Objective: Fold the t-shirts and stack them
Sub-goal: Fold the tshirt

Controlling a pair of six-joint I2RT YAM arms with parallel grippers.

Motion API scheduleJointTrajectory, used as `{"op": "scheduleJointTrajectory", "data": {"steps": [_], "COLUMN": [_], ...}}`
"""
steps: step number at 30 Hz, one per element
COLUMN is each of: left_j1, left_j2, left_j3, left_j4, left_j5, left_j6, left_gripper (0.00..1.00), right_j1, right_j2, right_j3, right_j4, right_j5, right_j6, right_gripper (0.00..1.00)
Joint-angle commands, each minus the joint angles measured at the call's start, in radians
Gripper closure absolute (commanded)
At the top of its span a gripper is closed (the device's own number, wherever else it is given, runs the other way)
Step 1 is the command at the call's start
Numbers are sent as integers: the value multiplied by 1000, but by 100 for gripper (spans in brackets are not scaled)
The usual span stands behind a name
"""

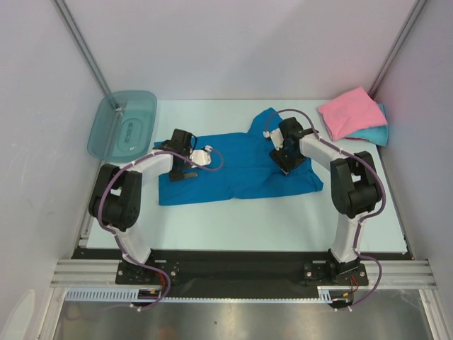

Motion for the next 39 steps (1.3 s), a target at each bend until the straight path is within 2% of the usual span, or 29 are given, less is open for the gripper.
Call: {"op": "scheduleJointTrajectory", "data": {"steps": [1,6,12,18,24,29,36,39], "left_j1": [-8,-8,-7,-1,7,24,47,47], "left_j2": [-4,-49,-98,-63,9,13,59,68], "left_j3": [24,-33,-109,-154,-254,-254,-206,-217], "left_j4": [-1,-23,-54,-31,31,-61,-334,-357], "left_j5": [8,43,94,95,14,17,-12,-24], "left_j6": [14,53,127,141,213,231,231,232], "left_gripper": [0,0,1,0,0,0,1,1], "right_j1": [10,12,10,-2,-5,-2,-2,-5], "right_j2": [-93,-142,-114,-26,37,43,35,40], "right_j3": [-12,17,101,265,364,381,350,349], "right_j4": [-14,47,156,172,163,146,85,63], "right_j5": [-18,26,120,146,143,135,111,109], "right_j6": [-65,-180,-273,-289,-290,-280,-270,-265], "right_gripper": [42,40,39,39,38,38,38,38]}}
